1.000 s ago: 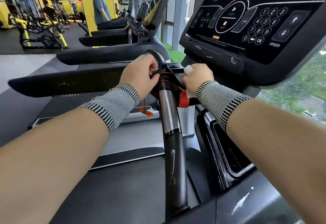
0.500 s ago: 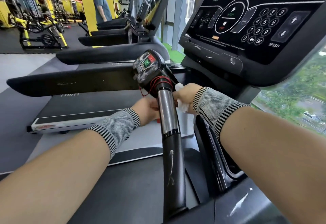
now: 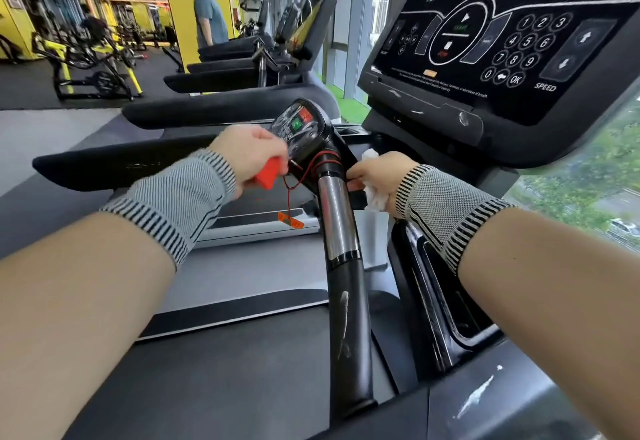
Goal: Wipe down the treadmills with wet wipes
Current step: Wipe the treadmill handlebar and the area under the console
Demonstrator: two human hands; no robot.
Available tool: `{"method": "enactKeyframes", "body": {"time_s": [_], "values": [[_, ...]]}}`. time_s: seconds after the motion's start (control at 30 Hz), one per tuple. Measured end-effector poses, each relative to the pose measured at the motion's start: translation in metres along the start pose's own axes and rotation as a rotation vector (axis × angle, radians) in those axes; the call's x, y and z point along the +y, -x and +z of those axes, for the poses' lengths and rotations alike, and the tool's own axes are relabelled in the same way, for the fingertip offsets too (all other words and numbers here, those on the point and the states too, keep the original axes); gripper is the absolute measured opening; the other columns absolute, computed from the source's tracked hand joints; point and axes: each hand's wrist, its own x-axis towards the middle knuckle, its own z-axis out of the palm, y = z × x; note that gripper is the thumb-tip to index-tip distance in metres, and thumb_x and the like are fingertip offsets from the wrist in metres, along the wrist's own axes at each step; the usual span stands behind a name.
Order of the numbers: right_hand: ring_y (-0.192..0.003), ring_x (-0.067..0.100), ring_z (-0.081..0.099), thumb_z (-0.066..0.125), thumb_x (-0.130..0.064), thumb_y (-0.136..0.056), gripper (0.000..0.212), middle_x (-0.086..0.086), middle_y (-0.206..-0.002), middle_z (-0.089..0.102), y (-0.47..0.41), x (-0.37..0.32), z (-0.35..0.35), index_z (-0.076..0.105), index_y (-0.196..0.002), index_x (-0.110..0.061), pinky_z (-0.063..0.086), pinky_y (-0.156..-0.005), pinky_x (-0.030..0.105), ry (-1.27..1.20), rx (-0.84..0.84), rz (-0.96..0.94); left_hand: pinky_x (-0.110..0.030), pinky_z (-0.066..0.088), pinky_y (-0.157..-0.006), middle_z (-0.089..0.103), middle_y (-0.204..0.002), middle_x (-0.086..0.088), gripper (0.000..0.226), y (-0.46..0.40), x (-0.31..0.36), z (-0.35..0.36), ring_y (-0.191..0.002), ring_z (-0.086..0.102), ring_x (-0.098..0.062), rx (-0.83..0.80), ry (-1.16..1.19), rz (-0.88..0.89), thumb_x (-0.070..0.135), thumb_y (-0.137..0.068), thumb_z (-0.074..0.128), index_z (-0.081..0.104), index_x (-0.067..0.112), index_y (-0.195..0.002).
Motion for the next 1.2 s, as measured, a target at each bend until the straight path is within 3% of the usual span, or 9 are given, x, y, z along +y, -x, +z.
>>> {"method": "enactKeyframes", "body": {"time_s": [0.23, 0.33, 0.53, 0.6, 0.77, 0.87, 0.97, 1.1, 1.2], "values": [[-0.054, 0.014, 0.044, 0.056, -0.007, -0.084, 0.015, 0.005, -0.062, 0.05, 0.018, -0.011, -0.013, 0.051, -0.07, -0.008, 0.037, -0.054, 0.023, -0.19, 0.137, -0.108, -0.029, 0.054, -0.075, 0.064, -0.114, -0.013, 0.024, 0.012, 0.055, 0.051, -0.097, 0.064, -0.023, -0.36, 0.174, -0.063, 0.019, -0.1, 0.045, 0.055, 0.006, -0.117], [-0.051, 0.013, 0.031, 0.04, -0.007, -0.088, 0.015, 0.004, -0.063, 0.041, 0.027, -0.014, -0.021, 0.046, -0.074, -0.008, 0.029, -0.051, 0.025, -0.374, 0.13, -0.092, -0.033, 0.056, -0.083, 0.068, -0.099, -0.006, 0.024, 0.011, 0.051, 0.056, -0.092, 0.068, -0.021, -0.193, -0.133, 0.117, 0.003, -0.097, 0.044, 0.062, 0.004, -0.114], [-0.064, 0.013, 0.052, 0.045, -0.014, -0.094, 0.023, 0.0, -0.077, 0.06, 0.034, -0.004, -0.02, 0.065, -0.106, -0.012, 0.049, -0.061, 0.02, 0.266, 0.202, -0.411, -0.018, 0.042, -0.087, 0.066, -0.097, 0.011, 0.023, 0.025, 0.014, 0.034, -0.091, 0.059, -0.005, 0.125, -0.586, 0.538, 0.012, -0.093, 0.055, 0.071, 0.026, -0.102], [-0.061, 0.007, 0.053, 0.054, -0.019, -0.091, 0.011, -0.008, -0.079, 0.058, 0.039, -0.008, -0.011, 0.058, -0.102, -0.021, 0.042, -0.048, 0.012, 0.316, 0.227, -0.546, -0.021, 0.041, -0.092, 0.067, -0.109, 0.007, 0.026, 0.036, -0.002, 0.029, -0.102, 0.06, -0.011, 0.108, -0.687, 0.572, 0.013, -0.095, 0.052, 0.07, 0.024, -0.111], [-0.081, 0.019, 0.055, 0.056, -0.032, -0.087, 0.02, -0.001, -0.078, 0.059, 0.042, -0.022, 0.02, 0.058, -0.069, -0.021, 0.045, -0.071, 0.028, 0.792, 0.289, -0.77, -0.02, 0.046, -0.087, 0.064, -0.122, 0.001, 0.035, 0.05, -0.021, 0.027, -0.105, 0.06, -0.019, 0.019, -0.717, 0.455, 0.01, -0.098, 0.043, 0.066, 0.025, -0.12], [-0.081, 0.027, 0.057, 0.053, -0.036, -0.088, 0.038, 0.011, -0.082, 0.06, 0.056, -0.009, 0.023, 0.066, -0.066, -0.008, 0.047, -0.072, 0.034, 0.865, 0.117, -0.805, -0.004, 0.043, -0.073, 0.063, -0.116, 0.006, 0.037, 0.055, -0.023, 0.023, -0.106, 0.059, -0.018, 0.012, -0.698, 0.463, 0.005, -0.098, 0.041, 0.068, 0.021, -0.118], [-0.092, 0.018, 0.055, 0.056, -0.022, -0.091, 0.024, 0.007, -0.104, 0.058, 0.075, 0.02, 0.009, 0.073, -0.097, -0.006, 0.042, -0.082, 0.027, 0.89, -0.057, -0.912, -0.024, 0.041, -0.096, 0.064, -0.124, 0.001, 0.035, 0.054, -0.029, 0.018, -0.115, 0.056, -0.019, 0.053, -0.707, 0.499, 0.006, -0.094, 0.046, 0.067, 0.02, -0.117], [-0.089, 0.015, 0.05, 0.058, -0.014, -0.09, 0.019, 0.003, -0.101, 0.05, 0.053, 0.011, 0.005, 0.072, -0.104, -0.013, 0.044, -0.083, 0.028, 0.853, 0.107, -0.944, -0.027, 0.044, -0.095, 0.063, -0.124, 0.0, 0.042, 0.057, -0.032, 0.026, -0.109, 0.059, -0.019, 0.03, -0.618, 0.5, 0.004, -0.093, 0.046, 0.056, 0.022, -0.13], [-0.095, 0.019, 0.055, 0.056, -0.019, -0.091, 0.017, 0.003, -0.102, 0.055, 0.035, -0.014, 0.016, 0.067, -0.103, -0.016, 0.043, -0.086, 0.029, 0.863, 0.217, -0.821, -0.02, 0.048, -0.071, 0.064, -0.116, 0.008, 0.052, 0.059, -0.032, 0.029, -0.072, 0.056, -0.005, -0.014, -0.498, 0.454, -0.002, -0.093, 0.042, 0.043, 0.025, -0.138]]}}
